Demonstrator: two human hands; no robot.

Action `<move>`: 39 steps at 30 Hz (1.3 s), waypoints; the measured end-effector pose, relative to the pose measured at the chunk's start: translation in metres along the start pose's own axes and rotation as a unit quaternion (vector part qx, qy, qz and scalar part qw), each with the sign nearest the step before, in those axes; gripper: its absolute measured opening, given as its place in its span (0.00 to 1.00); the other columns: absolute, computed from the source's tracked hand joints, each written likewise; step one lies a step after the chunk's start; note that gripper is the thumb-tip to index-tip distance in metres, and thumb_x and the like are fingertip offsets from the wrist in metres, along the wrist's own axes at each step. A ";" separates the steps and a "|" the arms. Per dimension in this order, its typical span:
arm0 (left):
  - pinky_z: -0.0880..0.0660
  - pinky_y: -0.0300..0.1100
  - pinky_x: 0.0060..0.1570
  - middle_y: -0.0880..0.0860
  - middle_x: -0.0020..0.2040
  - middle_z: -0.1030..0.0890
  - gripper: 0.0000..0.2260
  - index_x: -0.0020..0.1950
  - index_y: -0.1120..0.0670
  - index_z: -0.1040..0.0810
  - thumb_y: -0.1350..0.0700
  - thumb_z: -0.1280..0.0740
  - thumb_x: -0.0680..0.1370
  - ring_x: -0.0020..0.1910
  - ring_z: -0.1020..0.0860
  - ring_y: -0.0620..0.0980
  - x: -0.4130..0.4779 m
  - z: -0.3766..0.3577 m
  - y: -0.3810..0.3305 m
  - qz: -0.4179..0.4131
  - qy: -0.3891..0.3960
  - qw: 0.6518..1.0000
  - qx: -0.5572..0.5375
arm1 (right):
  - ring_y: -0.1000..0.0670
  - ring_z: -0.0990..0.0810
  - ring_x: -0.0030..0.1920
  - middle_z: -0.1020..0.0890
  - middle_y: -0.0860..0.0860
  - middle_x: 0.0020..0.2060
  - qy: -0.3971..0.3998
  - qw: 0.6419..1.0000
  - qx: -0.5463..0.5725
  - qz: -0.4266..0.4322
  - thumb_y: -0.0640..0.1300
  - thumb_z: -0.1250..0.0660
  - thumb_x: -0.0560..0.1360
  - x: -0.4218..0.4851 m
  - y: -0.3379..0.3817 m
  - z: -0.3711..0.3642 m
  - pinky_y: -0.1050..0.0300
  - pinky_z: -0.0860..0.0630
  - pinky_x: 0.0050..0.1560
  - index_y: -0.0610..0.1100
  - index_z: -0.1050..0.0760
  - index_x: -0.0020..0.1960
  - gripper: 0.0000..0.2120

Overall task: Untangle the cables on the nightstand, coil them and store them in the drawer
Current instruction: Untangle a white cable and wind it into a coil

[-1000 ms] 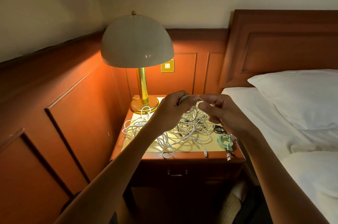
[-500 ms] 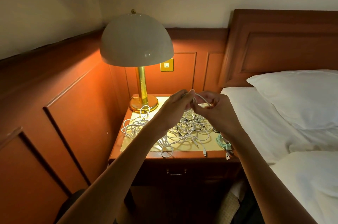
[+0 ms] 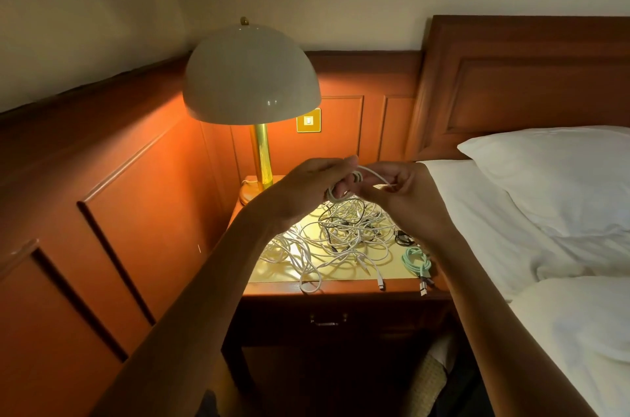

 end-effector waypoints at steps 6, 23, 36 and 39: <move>0.36 0.44 0.62 0.61 0.60 0.32 0.19 0.66 0.68 0.30 0.53 0.38 0.83 0.56 0.33 0.56 0.005 0.000 0.011 0.068 0.026 0.965 -0.251 | 0.55 0.14 0.46 0.13 0.53 0.42 -0.071 0.996 0.056 -0.003 0.39 0.26 0.74 -0.003 0.005 -0.002 0.62 0.21 0.45 0.44 0.14 0.51 0.06; 0.19 0.35 0.43 0.53 0.42 0.14 0.05 0.43 0.59 0.15 0.60 0.30 0.77 0.43 0.15 0.45 0.013 -0.014 0.039 0.045 -0.182 0.896 -0.402 | 0.54 0.39 0.27 0.33 0.51 0.26 -0.118 0.950 0.194 -0.215 0.49 0.36 0.81 -0.014 -0.021 -0.047 0.57 0.39 0.31 0.51 0.23 0.32 0.19; 0.36 0.42 0.39 0.48 0.28 0.30 0.17 0.34 0.55 0.29 0.63 0.42 0.82 0.33 0.34 0.46 0.026 -0.005 0.049 0.003 -0.258 0.945 -0.200 | 0.57 0.24 0.30 0.20 0.57 0.29 0.032 0.984 -0.095 -0.150 0.43 0.43 0.83 -0.009 -0.049 -0.041 0.61 0.28 0.35 0.44 0.24 0.68 0.16; 0.36 0.42 0.38 0.49 0.32 0.30 0.14 0.37 0.54 0.28 0.60 0.40 0.83 0.33 0.33 0.46 0.024 0.001 0.046 -0.011 -0.214 0.976 -0.044 | 0.50 0.19 0.46 0.16 0.49 0.50 0.054 0.978 -0.036 -0.196 0.56 0.42 0.82 -0.011 -0.058 -0.029 0.51 0.22 0.48 0.50 0.28 0.71 0.20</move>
Point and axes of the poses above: each hand's wrist, its own x-axis towards the middle knuckle, its own z-axis out of the back of the hand, y = z × x, the point moved 4 cm from there along x, towards the middle knuckle
